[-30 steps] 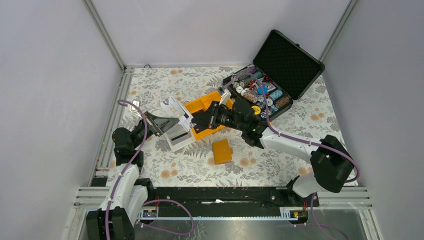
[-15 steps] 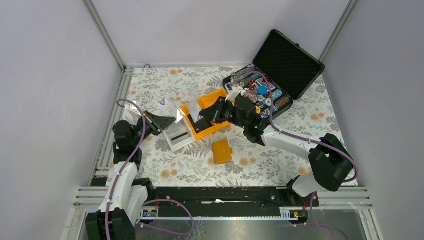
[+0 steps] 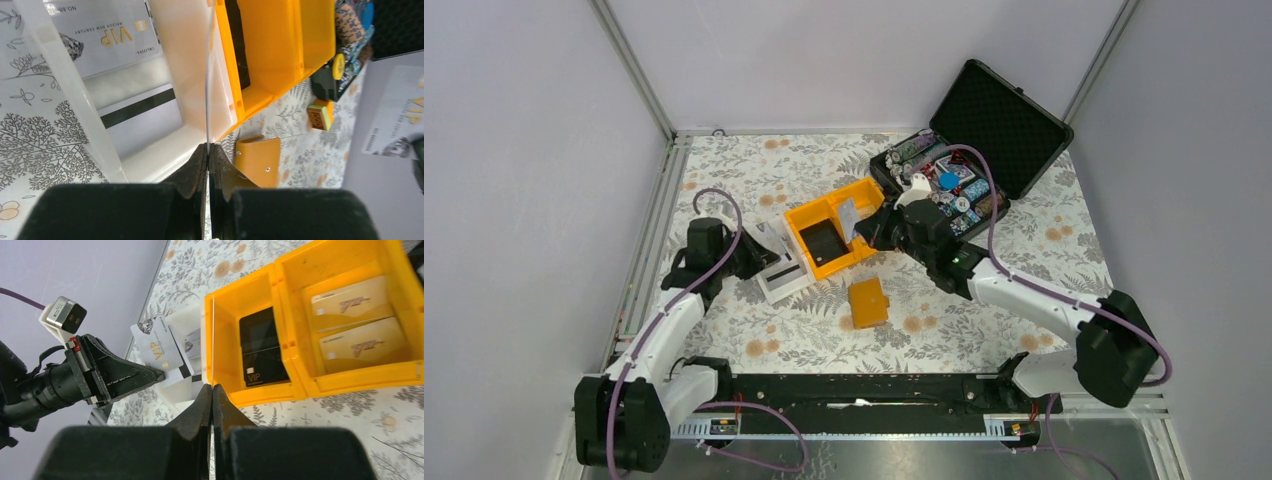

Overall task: Put the credit cards into the card holder
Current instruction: Place the credit card in the storage box.

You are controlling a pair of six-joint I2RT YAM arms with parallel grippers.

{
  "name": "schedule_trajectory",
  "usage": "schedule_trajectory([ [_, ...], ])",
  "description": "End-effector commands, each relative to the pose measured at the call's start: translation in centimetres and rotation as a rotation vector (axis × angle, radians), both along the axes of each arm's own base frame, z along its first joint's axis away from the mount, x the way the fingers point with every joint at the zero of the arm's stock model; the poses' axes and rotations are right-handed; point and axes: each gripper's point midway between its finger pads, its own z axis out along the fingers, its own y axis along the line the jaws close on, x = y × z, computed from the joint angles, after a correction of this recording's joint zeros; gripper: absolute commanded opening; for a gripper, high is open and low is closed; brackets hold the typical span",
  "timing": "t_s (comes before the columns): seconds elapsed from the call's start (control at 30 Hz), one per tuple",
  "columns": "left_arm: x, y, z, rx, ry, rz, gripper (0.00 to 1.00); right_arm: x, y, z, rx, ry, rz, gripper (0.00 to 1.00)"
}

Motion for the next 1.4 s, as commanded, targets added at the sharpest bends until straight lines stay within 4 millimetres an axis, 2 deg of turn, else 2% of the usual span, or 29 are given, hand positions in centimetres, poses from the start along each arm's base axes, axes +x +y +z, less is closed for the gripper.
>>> schedule_trajectory([
  [0.0, 1.4, 1.4, 0.5, 0.167, -0.002, 0.048, 0.0, 0.1, -3.0, 0.8, -0.064, -0.06, -0.094, 0.0],
  [0.17, 1.6, 1.1, -1.3, 0.201, 0.075, 0.042, 0.0, -0.4, -4.6, 1.1, -0.075, -0.083, -0.127, 0.0],
  [0.3, 2.0, -0.2, -1.9, 0.216, 0.105, 0.013, 0.0, -0.6, -5.2, 1.3, -0.085, -0.095, -0.14, 0.0],
  [0.8, 4.5, -2.3, -2.9, 0.244, 0.134, -0.031, 0.01, -0.7, -6.0, 0.7, -0.117, -0.101, -0.155, 0.0],
  [0.97, 5.4, -2.9, -2.6, 0.251, 0.12, -0.051, 0.04, -0.7, -5.9, 0.3, -0.125, -0.095, -0.151, 0.0],
  [1.03, 5.6, -3.1, -2.6, 0.256, 0.117, -0.056, 0.07, -0.7, -5.9, 0.1, -0.126, -0.091, -0.15, 0.0],
  [1.2, 5.8, -3.1, -2.9, 0.268, 0.119, -0.072, 0.23, -0.7, -6.0, 0.2, -0.13, -0.096, -0.15, 0.0],
  [1.27, 5.9, -3.2, -2.6, 0.266, 0.102, -0.08, 0.31, -0.7, -6.1, 0.3, -0.134, -0.098, -0.152, 0.0],
  [1.37, 6.0, -3.4, -2.0, 0.259, 0.069, -0.094, 0.37, -0.8, -6.2, 0.5, -0.134, -0.102, -0.154, 0.0],
])
